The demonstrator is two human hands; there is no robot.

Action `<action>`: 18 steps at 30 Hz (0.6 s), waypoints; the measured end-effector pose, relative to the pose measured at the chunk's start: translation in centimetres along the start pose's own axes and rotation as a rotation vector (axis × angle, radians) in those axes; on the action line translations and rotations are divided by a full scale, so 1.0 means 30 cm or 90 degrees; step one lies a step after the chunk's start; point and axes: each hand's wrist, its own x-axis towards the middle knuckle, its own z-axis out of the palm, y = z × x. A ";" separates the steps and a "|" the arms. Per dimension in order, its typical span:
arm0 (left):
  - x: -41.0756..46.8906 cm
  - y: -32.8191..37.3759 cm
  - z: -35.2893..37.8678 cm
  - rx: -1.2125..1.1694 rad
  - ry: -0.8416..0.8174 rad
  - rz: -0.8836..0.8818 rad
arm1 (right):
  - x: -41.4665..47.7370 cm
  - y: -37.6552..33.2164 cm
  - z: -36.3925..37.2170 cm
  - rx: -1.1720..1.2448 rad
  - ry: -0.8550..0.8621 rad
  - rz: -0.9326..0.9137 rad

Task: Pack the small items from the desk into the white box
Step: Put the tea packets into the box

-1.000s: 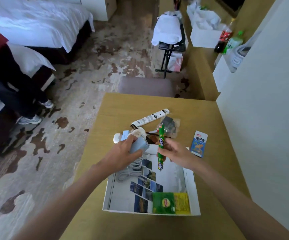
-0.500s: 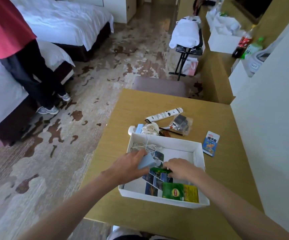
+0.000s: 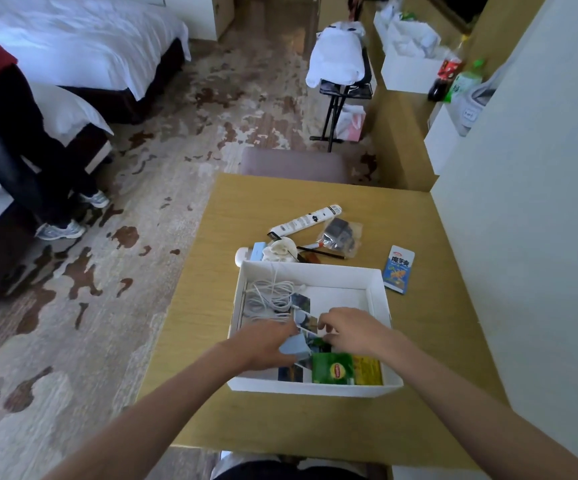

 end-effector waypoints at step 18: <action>0.026 -0.042 0.050 0.051 -0.231 0.010 | -0.061 -0.042 0.103 -0.020 -0.083 -0.100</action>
